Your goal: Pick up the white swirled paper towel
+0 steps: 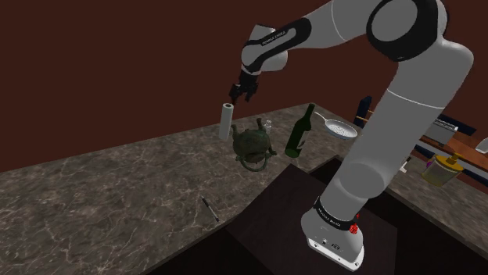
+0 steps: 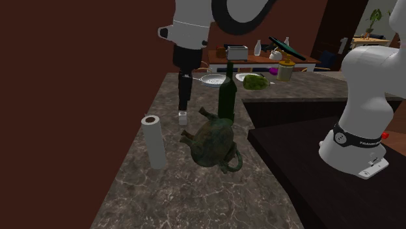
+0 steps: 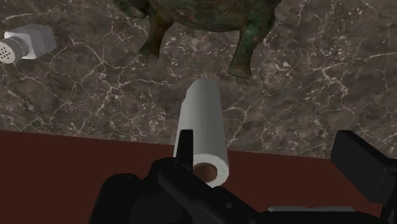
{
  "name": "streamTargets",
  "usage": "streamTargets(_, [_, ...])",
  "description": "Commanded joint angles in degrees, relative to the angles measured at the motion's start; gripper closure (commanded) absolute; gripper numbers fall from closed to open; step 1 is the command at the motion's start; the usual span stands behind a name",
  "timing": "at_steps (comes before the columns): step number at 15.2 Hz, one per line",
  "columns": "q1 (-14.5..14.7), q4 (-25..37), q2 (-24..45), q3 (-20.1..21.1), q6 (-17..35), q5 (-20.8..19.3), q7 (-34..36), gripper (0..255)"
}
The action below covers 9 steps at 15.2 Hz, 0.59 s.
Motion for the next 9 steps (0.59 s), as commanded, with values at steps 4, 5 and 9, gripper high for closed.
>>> streamTargets(4, [-1.6, 9.3, 11.5, -0.2, 2.9, 4.9, -3.9, 0])
streamTargets(5, [-2.1, 11.3, 13.7, -0.1, 3.2, 5.8, -4.6, 0])
streamTargets(9, [-3.5, 15.9, 19.2, 0.5, 4.4, 7.9, -6.1, 0])
